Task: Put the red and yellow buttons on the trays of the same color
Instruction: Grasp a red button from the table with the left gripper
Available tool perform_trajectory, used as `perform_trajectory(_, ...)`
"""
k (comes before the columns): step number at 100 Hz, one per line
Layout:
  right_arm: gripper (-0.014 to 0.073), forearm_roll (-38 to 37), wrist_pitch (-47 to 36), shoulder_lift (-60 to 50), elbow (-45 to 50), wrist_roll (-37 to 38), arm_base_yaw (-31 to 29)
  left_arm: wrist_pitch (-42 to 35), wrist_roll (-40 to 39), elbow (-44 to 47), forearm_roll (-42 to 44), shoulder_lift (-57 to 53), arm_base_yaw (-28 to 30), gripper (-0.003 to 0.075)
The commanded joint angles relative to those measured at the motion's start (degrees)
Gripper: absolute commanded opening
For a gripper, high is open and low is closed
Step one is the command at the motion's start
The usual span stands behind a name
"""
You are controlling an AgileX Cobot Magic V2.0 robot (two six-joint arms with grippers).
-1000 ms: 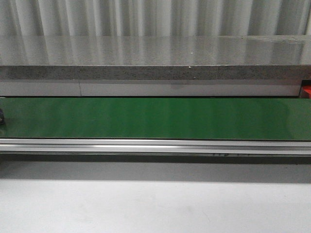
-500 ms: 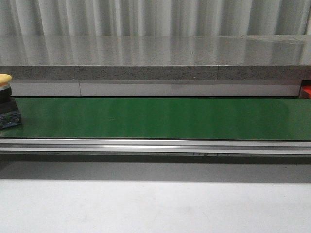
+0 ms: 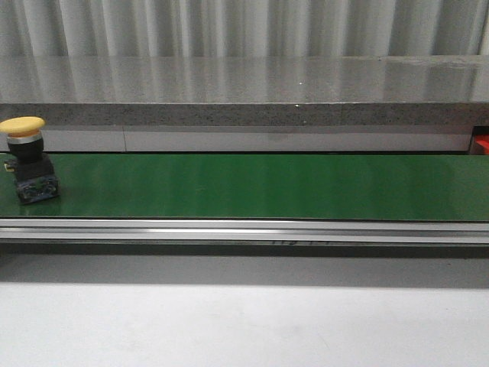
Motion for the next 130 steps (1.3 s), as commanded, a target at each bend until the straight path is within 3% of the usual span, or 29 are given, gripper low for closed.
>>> perform_trajectory(1, -0.0059, -0.46, -4.35, 0.44, -1.11, 0.18, -0.01, -0.7, 0.0, -4.43, 0.13, 2.44, 0.26, 0.0678)
perform_trajectory(47, -0.0059, -0.46, -4.35, 0.44, -1.11, 0.18, -0.01, -1.06, 0.0, -14.69, 2.98, 10.76, 0.26, 0.0678)
perform_trajectory(87, -0.0059, -0.46, -4.35, 0.44, -1.11, 0.18, -0.01, -3.49, -0.11, -15.55, 3.39, 16.16, 0.26, 0.0663)
perform_trajectory(100, -0.0059, -0.46, -4.35, 0.44, -1.11, 0.18, -0.01, -4.15, -0.36, -15.55, 3.28, 17.49, 0.26, 0.0548)
perform_trajectory(130, -0.0059, -0.46, -4.35, 0.44, -1.11, 0.18, -0.01, -1.15, -0.45, -15.55, 3.92, 16.43, 0.26, 0.0033)
